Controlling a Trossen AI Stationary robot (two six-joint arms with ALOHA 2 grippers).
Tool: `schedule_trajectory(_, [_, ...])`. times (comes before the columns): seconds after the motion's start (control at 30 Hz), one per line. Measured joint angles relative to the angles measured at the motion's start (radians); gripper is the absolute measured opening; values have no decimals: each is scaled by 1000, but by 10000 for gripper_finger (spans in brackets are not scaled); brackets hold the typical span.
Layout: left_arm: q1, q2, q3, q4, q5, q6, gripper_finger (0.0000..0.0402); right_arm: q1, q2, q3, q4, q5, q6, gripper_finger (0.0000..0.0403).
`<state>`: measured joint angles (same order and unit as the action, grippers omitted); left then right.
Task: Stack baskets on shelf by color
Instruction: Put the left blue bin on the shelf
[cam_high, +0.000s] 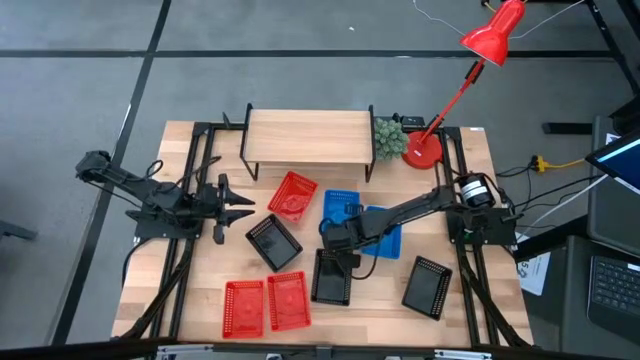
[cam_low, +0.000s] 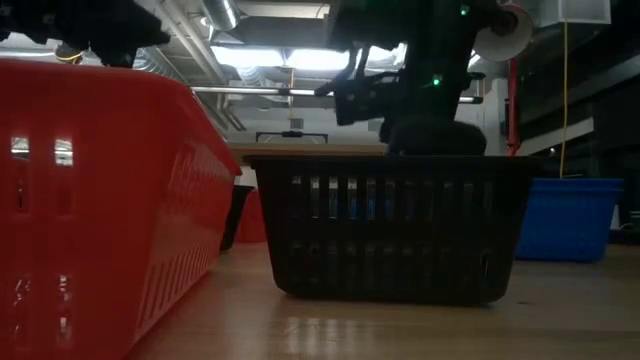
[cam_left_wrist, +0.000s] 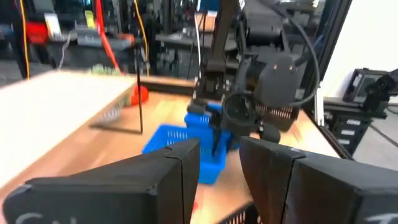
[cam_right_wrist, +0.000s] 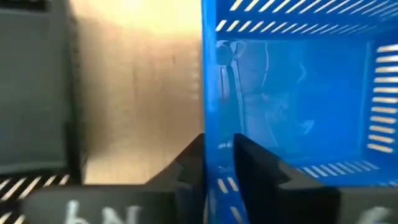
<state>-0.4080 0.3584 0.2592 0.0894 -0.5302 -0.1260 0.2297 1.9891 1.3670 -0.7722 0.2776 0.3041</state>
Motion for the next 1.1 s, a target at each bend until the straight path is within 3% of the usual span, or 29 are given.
schedule_trajectory(0.07, [0, 12, 0, -49, 0, -27, 106, -7, -1, 0, 13, 2, 11, 18])
schedule_trajectory(0.2, [0, 45, 0, -135, -4, -57, 106, -6, -23, 38, -23, 65, 30, 4])
schedule_trajectory(0.37, [0, 85, 0, -179, -8, -81, 106, 24, -44, 263, -241, 92, 21, 2])
schedule_trajectory(0.5, [16, 120, 0, -179, -10, -102, 106, 41, -44, 453, -399, 227, -107, 1])
schedule_trajectory(0.63, [79, 199, 0, -176, 14, -130, 106, -37, -51, 624, -534, 342, -215, 1])
schedule_trajectory(0.73, [141, 278, 0, -125, 100, -125, 106, -136, -68, 714, -562, 309, -317, 1])
schedule_trajectory(0.87, [234, 384, 2, -2, 267, -104, 106, -291, -75, 777, -557, 129, -452, 0])
schedule_trajectory(1.0, [315, 489, 2, 77, 324, -68, 106, -427, -75, 748, -590, -47, -533, 0])
schedule_trajectory(1.1, [367, 558, 23, 102, 373, -25, 106, -488, -73, 700, -626, -71, -551, 0])
